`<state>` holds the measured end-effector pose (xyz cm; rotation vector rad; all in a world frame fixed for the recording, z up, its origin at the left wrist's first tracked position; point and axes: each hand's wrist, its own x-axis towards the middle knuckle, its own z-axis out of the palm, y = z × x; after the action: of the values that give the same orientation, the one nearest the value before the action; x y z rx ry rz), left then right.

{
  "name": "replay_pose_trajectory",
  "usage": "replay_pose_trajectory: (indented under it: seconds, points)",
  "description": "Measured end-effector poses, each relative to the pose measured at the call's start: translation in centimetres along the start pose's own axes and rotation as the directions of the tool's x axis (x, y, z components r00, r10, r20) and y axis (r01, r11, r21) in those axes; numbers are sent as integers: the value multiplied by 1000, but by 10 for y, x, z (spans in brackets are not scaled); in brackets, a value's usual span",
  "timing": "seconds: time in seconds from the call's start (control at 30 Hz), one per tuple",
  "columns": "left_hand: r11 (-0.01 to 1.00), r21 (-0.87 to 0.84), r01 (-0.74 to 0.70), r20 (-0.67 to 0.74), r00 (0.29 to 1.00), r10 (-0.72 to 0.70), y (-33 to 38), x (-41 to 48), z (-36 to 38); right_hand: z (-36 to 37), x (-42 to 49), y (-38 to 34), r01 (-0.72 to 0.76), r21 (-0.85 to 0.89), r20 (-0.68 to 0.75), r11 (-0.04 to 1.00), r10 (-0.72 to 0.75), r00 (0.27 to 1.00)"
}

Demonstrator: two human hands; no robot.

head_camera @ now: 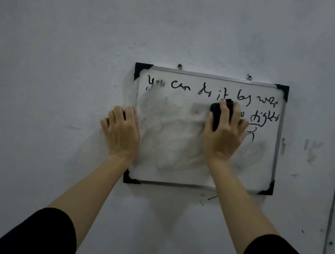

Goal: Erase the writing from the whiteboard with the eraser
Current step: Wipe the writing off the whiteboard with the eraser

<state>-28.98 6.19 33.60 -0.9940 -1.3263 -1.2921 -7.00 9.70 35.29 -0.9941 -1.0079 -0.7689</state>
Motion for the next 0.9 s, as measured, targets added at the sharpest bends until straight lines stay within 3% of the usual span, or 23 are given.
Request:
replay_pose_trajectory:
  seconds: [0.07,0.13,0.2,0.27,0.4,0.43,0.53,0.63,0.7,0.77,0.9]
  points:
    - [1000,-3,-2,-2,1000,2,0,0,1,2,-1,-23,-218,12,-18,976,218,976]
    - [1000,-4,-1,-4,1000,1,1,0,1,5,-5,-53,-331,49,-17,942,332,943]
    - [1000,-4,-3,1,1000,3,1,0,0,8,-16,-77,-252,81,33,964,250,968]
    - [1000,0,-6,-7,1000,6,0,0,-1,10,-31,-87,-70,82,57,994,66,996]
    - [999,20,-41,-7,999,41,-3,0,-2,10,-27,-64,231,45,36,972,-233,972]
    - [999,25,-44,-6,999,44,-4,1,-3,8,-22,-53,207,41,26,977,-209,978]
    - [998,42,-42,-4,999,42,-4,1,-2,3,-8,-25,-52,53,-10,997,53,999]
    - [999,51,-19,14,1000,18,-1,1,-2,3,-1,-37,-318,40,-17,947,319,948]
    - [999,50,5,21,1000,-7,1,-1,-2,6,-5,-63,-393,44,-17,919,394,919]
    - [998,62,10,19,1000,-11,0,-1,-3,11,-20,-92,-288,73,22,955,287,958]
    - [989,143,-33,-6,999,34,-3,3,-3,15,-50,-115,92,113,83,989,-101,991]
